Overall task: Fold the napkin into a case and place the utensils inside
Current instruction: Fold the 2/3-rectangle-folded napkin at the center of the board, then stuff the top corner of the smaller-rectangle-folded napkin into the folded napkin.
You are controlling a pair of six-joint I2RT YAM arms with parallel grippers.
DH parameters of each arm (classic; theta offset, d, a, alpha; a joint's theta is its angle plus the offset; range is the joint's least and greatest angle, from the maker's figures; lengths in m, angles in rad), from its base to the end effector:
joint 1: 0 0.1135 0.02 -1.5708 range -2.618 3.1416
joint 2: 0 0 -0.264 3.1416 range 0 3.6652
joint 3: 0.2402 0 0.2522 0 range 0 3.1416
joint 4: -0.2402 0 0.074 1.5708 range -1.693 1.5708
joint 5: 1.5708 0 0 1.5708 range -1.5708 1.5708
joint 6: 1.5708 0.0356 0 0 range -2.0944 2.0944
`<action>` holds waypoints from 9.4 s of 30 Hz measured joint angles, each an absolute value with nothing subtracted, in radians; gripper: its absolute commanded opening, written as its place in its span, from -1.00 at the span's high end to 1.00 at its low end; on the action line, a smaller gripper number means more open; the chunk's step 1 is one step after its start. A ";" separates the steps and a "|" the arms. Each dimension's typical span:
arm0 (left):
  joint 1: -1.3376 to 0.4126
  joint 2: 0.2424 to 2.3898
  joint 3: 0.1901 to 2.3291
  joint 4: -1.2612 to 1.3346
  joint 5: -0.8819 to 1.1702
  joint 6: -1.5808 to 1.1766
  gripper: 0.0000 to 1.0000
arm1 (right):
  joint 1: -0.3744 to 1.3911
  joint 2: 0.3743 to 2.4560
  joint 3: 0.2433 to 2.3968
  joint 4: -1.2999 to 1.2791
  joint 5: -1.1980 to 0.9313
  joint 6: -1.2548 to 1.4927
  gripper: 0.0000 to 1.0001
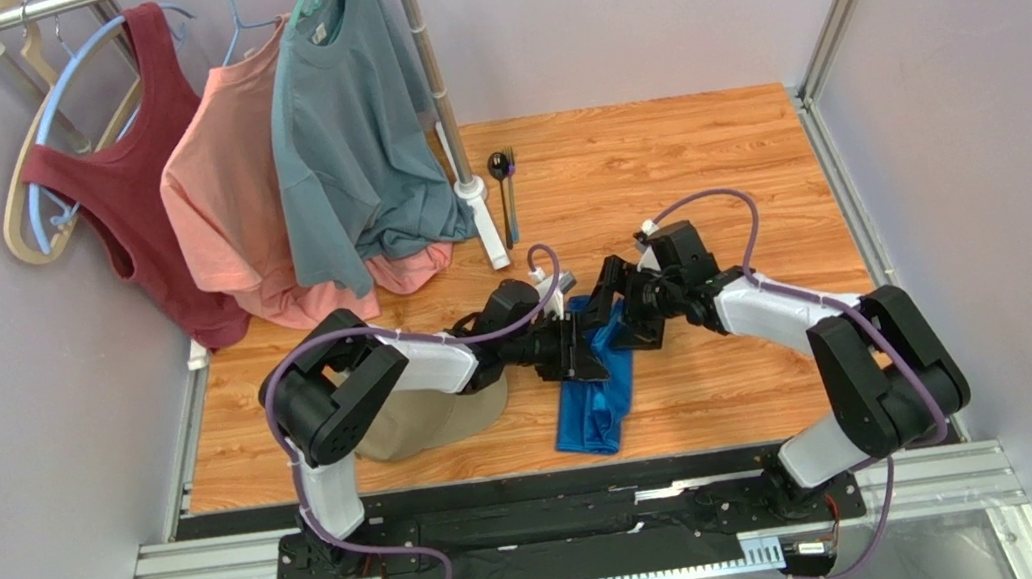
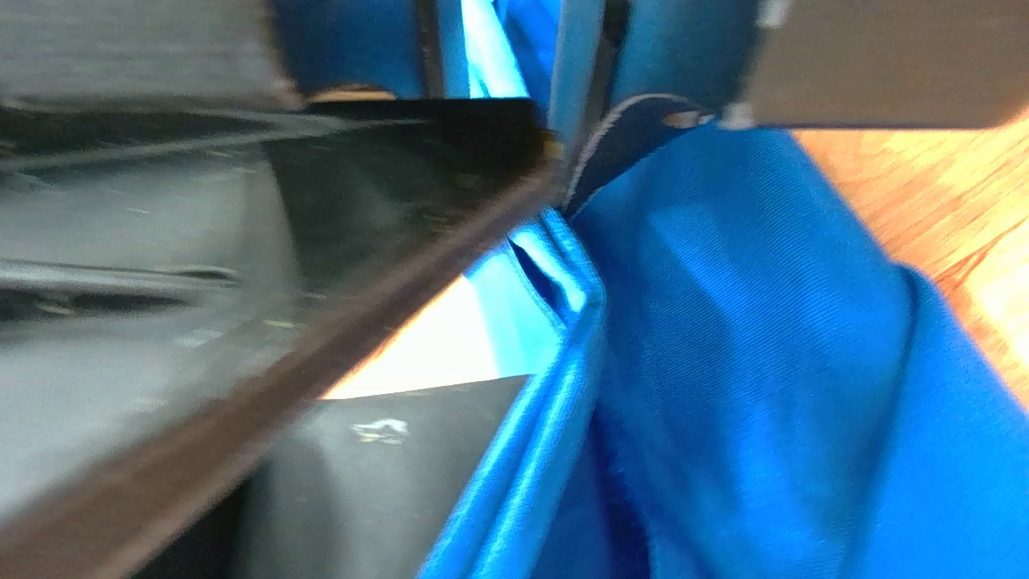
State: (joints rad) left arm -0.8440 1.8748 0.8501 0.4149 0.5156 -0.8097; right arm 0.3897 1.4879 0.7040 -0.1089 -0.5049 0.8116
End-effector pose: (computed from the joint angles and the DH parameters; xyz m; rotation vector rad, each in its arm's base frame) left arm 0.2285 -0.2834 0.1271 0.3837 2.4762 -1.3954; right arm 0.2524 0.1223 0.1642 0.3192 2.6412 1.0918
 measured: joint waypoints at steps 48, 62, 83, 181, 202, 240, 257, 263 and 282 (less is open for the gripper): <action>-0.845 1.874 0.758 0.517 0.444 -0.877 1.00 | 0.431 1.483 0.896 -0.380 -0.202 0.530 0.09; -0.845 1.874 0.758 0.521 0.444 -0.878 1.00 | 0.484 1.509 0.848 -0.272 -0.097 0.494 0.52; -0.845 1.865 0.787 0.478 0.447 -0.871 -0.15 | 0.523 1.579 0.855 -0.218 -0.107 0.472 1.00; -0.744 1.891 0.986 0.179 0.272 -0.749 0.81 | 0.512 1.643 0.979 -0.372 -0.227 0.550 0.98; -0.710 1.816 0.895 0.226 0.291 -0.746 0.45 | 0.509 1.726 0.969 -0.245 -0.337 0.553 0.84; -0.652 1.890 1.093 0.061 0.333 -0.642 0.25 | 0.500 1.748 0.951 -0.172 -0.409 0.554 0.72; -0.632 1.890 1.105 0.010 0.363 -0.680 1.00 | 0.519 1.654 0.895 -0.182 -0.363 0.526 0.11; -0.625 1.902 1.163 -0.046 0.410 -0.778 1.00 | 0.569 1.585 0.869 -0.157 -0.302 0.503 0.10; -0.624 1.902 1.166 -0.139 0.422 -1.041 1.00 | 0.736 1.554 0.773 0.004 0.027 0.496 0.25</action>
State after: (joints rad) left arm -0.6235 1.9018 1.1664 -0.1387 0.4225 -1.0412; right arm 0.7361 1.5539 0.7731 0.0044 0.0265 0.4965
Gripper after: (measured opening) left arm 0.018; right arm 0.381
